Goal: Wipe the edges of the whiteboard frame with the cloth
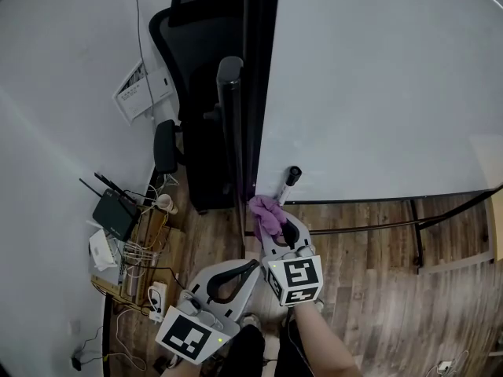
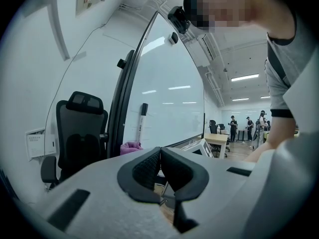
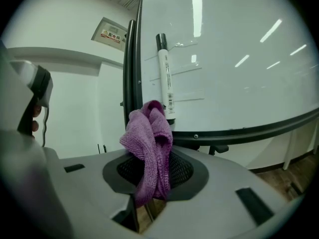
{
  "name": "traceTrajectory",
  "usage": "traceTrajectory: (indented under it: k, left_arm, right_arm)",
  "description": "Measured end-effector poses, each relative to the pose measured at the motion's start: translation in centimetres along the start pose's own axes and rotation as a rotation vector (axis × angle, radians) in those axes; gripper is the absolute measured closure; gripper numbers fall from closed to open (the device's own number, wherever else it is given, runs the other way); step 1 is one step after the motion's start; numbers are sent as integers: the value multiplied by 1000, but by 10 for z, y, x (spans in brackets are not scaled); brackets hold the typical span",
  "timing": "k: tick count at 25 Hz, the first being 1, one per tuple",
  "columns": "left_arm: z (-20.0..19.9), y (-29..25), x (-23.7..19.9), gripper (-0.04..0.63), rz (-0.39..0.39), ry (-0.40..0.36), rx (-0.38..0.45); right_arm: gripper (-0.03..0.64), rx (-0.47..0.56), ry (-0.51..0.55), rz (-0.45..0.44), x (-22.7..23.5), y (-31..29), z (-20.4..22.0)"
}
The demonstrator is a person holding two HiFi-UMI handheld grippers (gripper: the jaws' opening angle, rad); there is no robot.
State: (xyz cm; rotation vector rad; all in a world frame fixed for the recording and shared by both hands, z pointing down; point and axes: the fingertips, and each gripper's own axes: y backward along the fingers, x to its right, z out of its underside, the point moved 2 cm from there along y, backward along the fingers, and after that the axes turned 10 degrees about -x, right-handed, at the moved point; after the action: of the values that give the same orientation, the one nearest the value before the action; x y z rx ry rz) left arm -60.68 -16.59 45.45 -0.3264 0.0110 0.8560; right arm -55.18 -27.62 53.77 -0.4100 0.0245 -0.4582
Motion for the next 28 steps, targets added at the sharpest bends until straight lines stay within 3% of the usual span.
traceTrajectory:
  k: [28]
  left_arm:
    - [-14, -65, 48, 578, 1, 4, 15]
  right_arm:
    - [520, -7, 2, 140, 115, 54, 13]
